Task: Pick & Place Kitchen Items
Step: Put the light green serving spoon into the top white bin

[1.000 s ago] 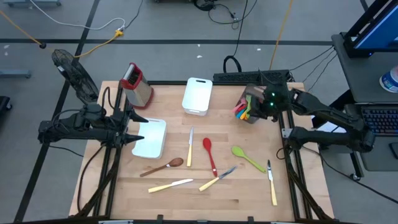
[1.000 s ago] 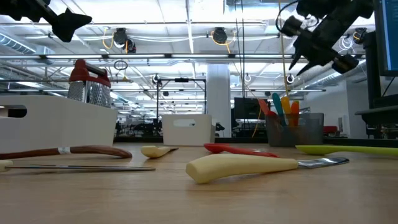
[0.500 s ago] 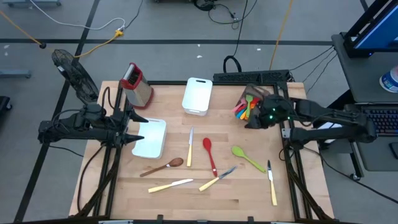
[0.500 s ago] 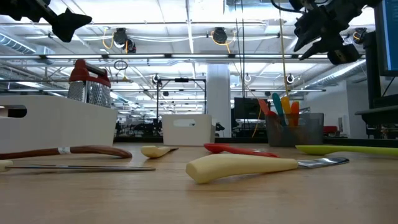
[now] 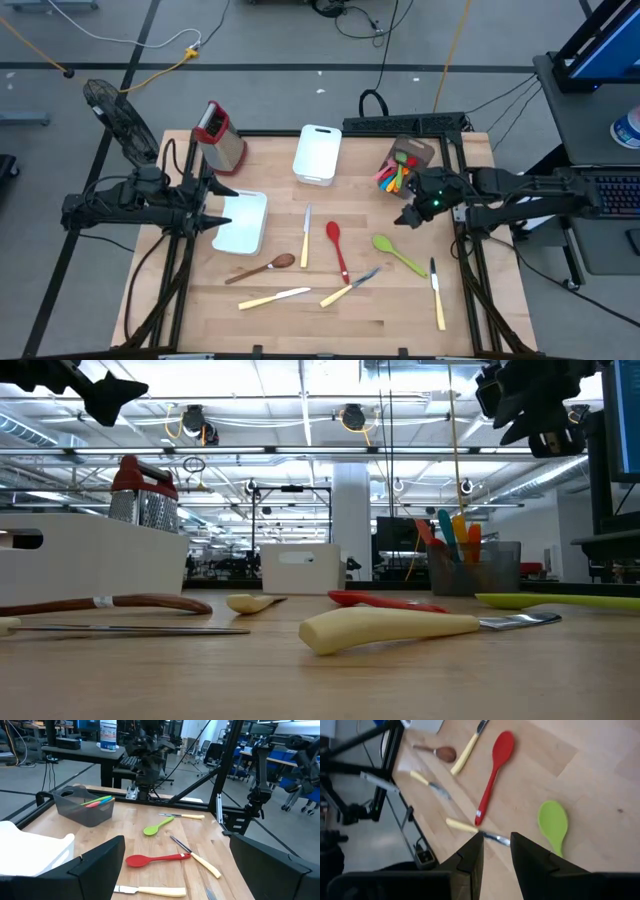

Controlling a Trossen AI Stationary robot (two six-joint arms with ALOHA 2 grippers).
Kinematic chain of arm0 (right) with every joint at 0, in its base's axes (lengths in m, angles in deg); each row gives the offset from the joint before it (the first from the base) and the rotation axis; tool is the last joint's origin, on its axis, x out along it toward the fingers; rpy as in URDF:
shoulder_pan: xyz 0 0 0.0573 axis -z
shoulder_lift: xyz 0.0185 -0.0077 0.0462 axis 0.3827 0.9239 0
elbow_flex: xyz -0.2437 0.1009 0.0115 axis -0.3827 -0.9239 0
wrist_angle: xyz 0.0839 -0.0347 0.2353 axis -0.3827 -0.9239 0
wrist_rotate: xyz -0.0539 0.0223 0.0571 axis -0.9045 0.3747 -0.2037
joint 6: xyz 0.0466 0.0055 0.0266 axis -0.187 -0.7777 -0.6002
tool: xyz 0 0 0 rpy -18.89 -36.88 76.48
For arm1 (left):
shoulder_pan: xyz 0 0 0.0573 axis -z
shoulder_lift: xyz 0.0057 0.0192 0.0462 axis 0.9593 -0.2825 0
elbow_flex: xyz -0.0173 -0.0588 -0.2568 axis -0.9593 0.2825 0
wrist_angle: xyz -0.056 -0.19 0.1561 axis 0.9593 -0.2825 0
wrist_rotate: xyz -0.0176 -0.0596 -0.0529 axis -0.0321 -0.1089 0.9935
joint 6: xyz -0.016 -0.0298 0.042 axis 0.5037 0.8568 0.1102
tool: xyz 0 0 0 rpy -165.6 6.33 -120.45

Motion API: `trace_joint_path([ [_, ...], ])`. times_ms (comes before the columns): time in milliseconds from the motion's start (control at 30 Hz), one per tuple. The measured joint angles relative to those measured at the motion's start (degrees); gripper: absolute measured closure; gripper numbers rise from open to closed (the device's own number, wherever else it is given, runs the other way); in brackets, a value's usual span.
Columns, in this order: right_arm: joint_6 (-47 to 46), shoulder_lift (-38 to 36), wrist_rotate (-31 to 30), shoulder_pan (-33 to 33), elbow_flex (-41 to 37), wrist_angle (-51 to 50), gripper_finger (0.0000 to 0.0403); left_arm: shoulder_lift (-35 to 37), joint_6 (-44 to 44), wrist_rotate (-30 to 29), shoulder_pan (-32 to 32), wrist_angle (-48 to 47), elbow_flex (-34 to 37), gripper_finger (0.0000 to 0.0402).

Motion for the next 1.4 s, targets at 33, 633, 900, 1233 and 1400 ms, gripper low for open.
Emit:
trace_joint_path([
  [33,-0.2,0.0,0.02,-0.7,0.0,-0.04,0.0314,-0.01,0.57,-0.03,0.0,0.04,0.0,0.0034],
  [633,6.92,0.02,1.66,-4.26,-7.95,4.4,0.0314,-0.01,2.63,-0.04,-0.01,-0.03,0.0,0.0034],
  [900,5.17,0.02,1.78,-4.26,-18.82,16.63,0.0297,0.0,2.58,-0.04,-0.02,-0.07,0.0,0.0034],
  [1233,12.82,0.02,3.06,-5.14,-20.98,16.74,0.0258,0.0,2.28,-0.02,0.0,-0.09,0.0,0.0034],
  [1400,17.37,0.02,2.61,-8.55,-20.98,16.78,0.0273,-0.02,2.28,-0.02,0.0,-0.11,0.0,0.0034],
])
